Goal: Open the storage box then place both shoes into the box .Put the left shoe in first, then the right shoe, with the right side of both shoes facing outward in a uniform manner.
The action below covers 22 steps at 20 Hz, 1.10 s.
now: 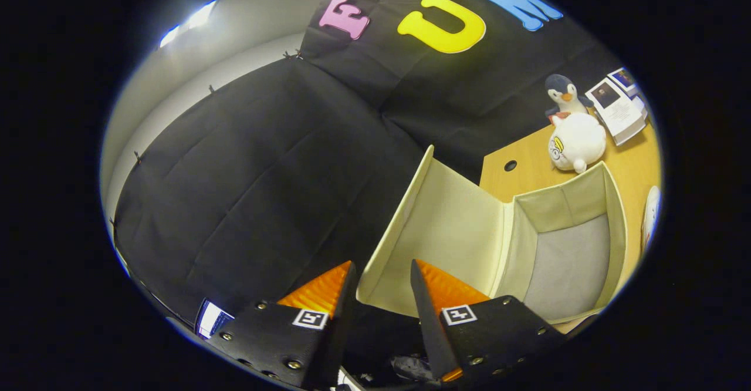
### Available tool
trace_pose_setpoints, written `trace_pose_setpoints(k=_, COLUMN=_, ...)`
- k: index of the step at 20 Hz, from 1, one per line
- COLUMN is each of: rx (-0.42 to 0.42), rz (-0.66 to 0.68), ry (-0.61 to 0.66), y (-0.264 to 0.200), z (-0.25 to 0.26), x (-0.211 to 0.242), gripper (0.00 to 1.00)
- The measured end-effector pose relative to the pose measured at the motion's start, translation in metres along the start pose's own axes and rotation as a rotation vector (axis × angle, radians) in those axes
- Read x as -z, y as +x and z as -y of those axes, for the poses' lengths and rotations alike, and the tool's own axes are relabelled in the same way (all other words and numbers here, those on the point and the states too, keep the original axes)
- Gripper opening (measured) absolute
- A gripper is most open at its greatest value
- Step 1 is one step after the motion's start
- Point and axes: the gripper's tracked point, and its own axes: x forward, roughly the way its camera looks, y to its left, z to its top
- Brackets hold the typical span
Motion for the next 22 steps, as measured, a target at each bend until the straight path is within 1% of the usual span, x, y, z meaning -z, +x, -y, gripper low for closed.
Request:
trace_pose_setpoints(k=2, rx=0.012, rz=0.015, ry=-0.037, y=-0.002, z=0.002, x=-0.003, gripper=0.73)
trace_pose_setpoints(k=3, rx=0.028, rz=0.026, ry=-0.052, y=-0.006, z=0.007, x=-0.009, gripper=0.88)
trace_pose_setpoints(k=4, rx=0.042, rz=0.034, ry=-0.065, y=-0.007, z=0.011, x=-0.010, gripper=0.94)
trace_pose_setpoints(k=5, rx=0.067, rz=0.048, ry=-0.086, y=-0.013, z=0.019, x=-0.016, gripper=0.97)
trace_pose_setpoints(k=10, rx=0.210, rz=0.085, ry=-0.204, y=-0.049, z=0.063, x=-0.040, gripper=0.97)
trace_pose_setpoints(k=18, rx=0.385, rz=0.120, ry=-0.269, y=-0.115, z=0.135, x=-0.084, gripper=0.97)
trace_pose_setpoints(k=22, rx=0.493, rz=0.133, ry=-0.318, y=-0.144, z=0.182, x=-0.100, gripper=0.97)
